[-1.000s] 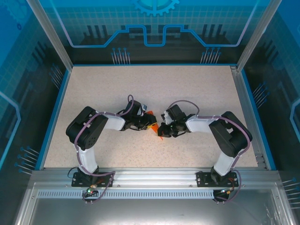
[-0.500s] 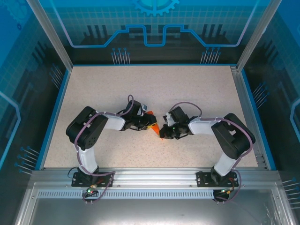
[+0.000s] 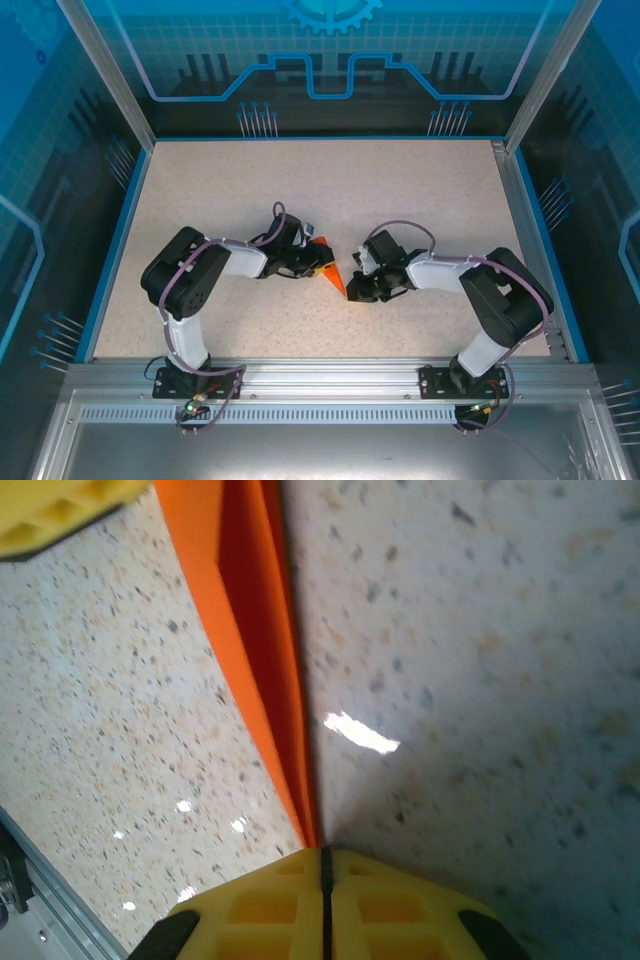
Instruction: Fold a paper plane with a square sheet of paper (pick it up from the middle)
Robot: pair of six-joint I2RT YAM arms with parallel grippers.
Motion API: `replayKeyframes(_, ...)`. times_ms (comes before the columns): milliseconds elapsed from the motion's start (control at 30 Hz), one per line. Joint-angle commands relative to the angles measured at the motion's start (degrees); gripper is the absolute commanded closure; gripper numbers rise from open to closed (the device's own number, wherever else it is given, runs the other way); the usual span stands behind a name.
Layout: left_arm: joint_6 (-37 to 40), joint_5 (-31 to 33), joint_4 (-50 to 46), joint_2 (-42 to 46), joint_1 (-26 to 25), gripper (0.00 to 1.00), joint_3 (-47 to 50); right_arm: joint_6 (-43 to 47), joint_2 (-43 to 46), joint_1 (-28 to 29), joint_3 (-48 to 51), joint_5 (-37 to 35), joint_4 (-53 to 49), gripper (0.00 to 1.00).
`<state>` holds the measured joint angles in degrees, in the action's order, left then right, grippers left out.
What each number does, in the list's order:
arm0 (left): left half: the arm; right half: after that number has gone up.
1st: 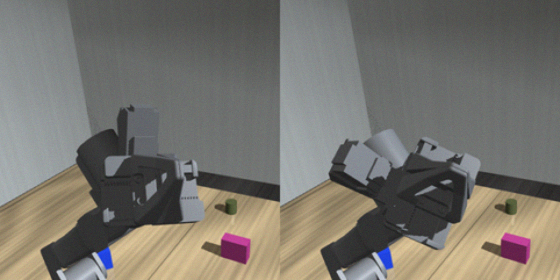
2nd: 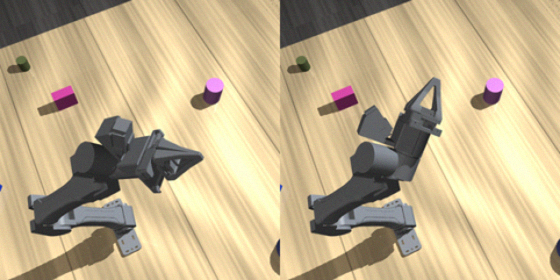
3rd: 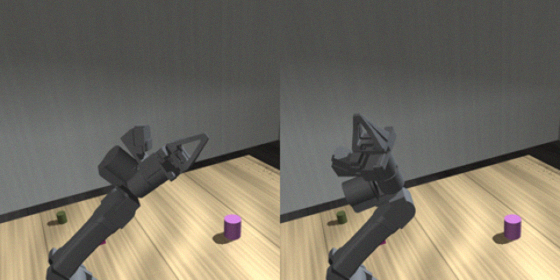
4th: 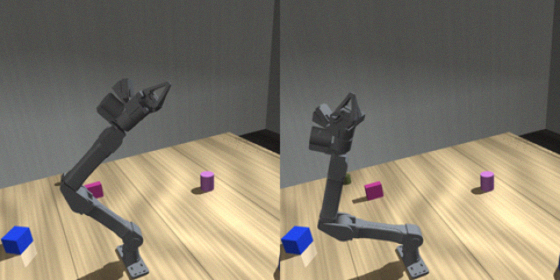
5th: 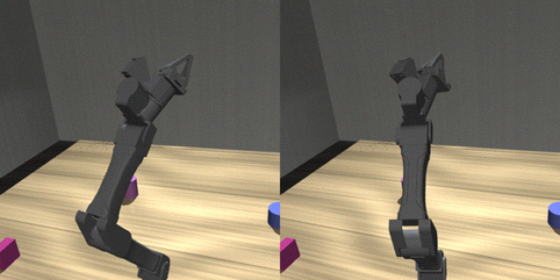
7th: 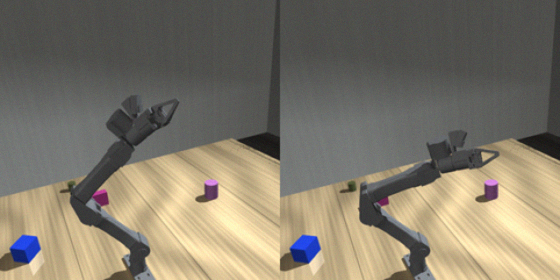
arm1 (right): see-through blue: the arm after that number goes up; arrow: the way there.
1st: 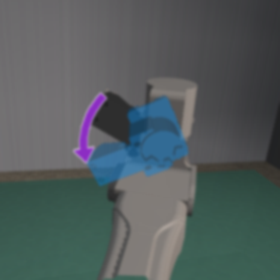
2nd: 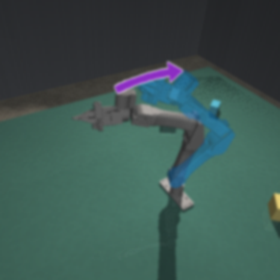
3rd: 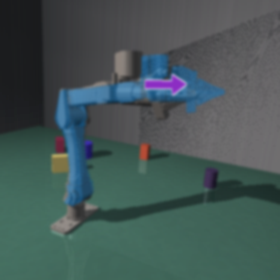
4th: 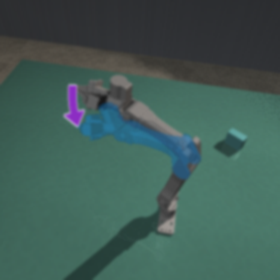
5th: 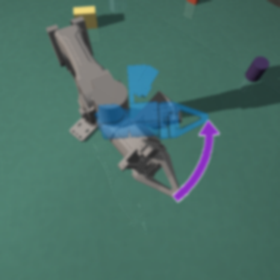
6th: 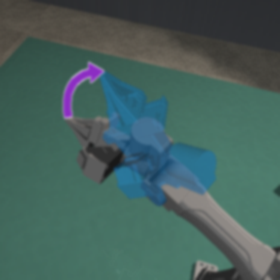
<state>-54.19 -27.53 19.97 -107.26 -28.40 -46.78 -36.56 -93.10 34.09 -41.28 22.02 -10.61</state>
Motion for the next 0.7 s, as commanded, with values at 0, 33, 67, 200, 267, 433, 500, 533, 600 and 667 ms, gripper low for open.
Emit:
replayKeyframes(0,1.55,1.32,-5.56,-2.49,0.69,0.66,0.35,0.54,3.75,-0.37,-0.73,-0.55,-4.32,0.91)
replayKeyframes(33,1.58,1.42,-5.59,-2.49,0.70,0.66,0.34,0.28,4.33,-0.38,-1.22,-0.12,-3.68,0.91)
replayKeyframes(67,1.54,1.39,-5.51,-2.43,0.68,0.66,0.38,-0.04,4.72,-0.28,-1.59,0.59,-2.49,0.91)
replayKeyframes(200,1.42,1.16,-5.37,-2.69,0.69,0.66,0.37,-2.78,2.06,-0.12,-4.27,2.25,2.52,0.91)
replayKeyframes(267,1.37,1.08,-5.20,-2.63,0.68,0.66,0.37,-4.26,-0.35,0.18,-5.75,2.65,4.52,0.91)
replayKeyframes(433,1.28,0.94,-5.18,-2.60,0.63,0.66,0.34,-7.39,-5.16,0.37,-7.54,3.28,9.59,0.91)
replayKeyframes(500,1.18,0.79,-5.16,-2.62,0.64,0.66,0.21,-7.47,-6.07,0.29,-7.68,2.86,10.40,0.91)
replayKeyframes(533,1.29,0.64,-5.12,-2.64,0.70,0.66,0.19,-7.33,-6.34,0.21,-7.83,2.64,10.31,0.91)
replayKeyframes(600,1.38,0.67,-5.42,-2.51,0.66,0.66,0.03,-6.92,-7.23,-0.24,-8.32,3.51,10.29,0.91)
replayKeyframes(667,1.49,0.52,-5.47,-2.60,0.65,0.66,-0.18,-7.04,-8.00,-0.39,-8.43,4.79,10.80,0.91)
